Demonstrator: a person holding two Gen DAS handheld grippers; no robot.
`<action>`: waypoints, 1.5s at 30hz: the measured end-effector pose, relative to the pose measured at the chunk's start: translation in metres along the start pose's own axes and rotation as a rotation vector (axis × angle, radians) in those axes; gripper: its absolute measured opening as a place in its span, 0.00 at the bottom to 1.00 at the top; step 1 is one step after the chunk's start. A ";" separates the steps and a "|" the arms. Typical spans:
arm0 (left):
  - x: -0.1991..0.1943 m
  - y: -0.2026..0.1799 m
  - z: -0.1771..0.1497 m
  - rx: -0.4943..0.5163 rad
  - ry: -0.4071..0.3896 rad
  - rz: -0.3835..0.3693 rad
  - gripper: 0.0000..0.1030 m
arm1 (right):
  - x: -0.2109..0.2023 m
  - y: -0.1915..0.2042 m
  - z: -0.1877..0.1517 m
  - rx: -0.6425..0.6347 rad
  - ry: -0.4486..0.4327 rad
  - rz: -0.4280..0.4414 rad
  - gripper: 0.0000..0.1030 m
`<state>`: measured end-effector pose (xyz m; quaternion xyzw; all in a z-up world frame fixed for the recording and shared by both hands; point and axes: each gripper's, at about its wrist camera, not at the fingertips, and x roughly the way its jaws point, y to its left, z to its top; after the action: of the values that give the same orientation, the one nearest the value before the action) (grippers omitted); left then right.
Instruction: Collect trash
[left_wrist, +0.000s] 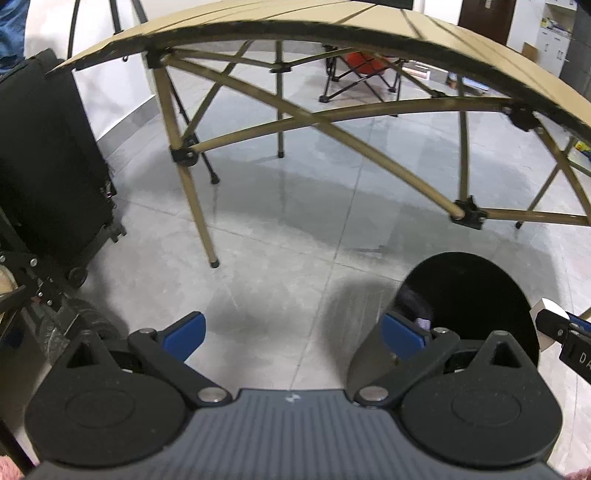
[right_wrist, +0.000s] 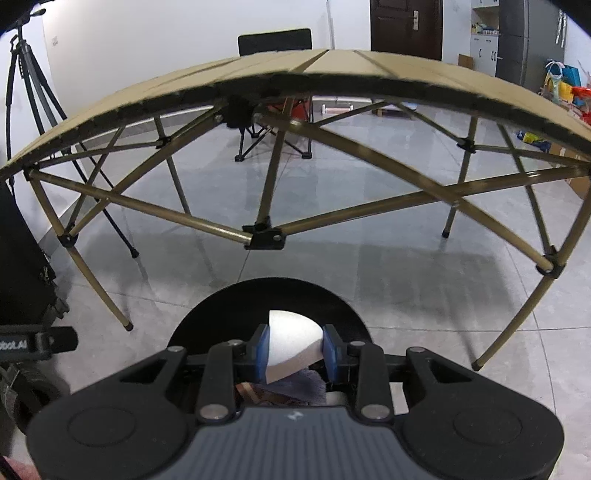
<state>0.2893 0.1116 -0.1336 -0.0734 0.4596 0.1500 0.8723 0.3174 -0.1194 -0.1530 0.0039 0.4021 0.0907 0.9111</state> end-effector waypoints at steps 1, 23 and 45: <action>0.002 0.003 0.000 -0.004 0.005 0.005 1.00 | 0.003 0.002 0.000 0.000 0.006 0.002 0.28; 0.005 0.018 0.000 -0.017 0.017 0.008 1.00 | 0.038 0.028 -0.001 0.008 0.075 0.040 1.00; -0.094 -0.011 -0.027 0.087 -0.183 -0.043 1.00 | -0.066 -0.002 -0.018 0.006 -0.049 0.019 1.00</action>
<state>0.2221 0.0756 -0.0720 -0.0313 0.3824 0.1172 0.9160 0.2610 -0.1333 -0.1165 0.0128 0.3797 0.0981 0.9198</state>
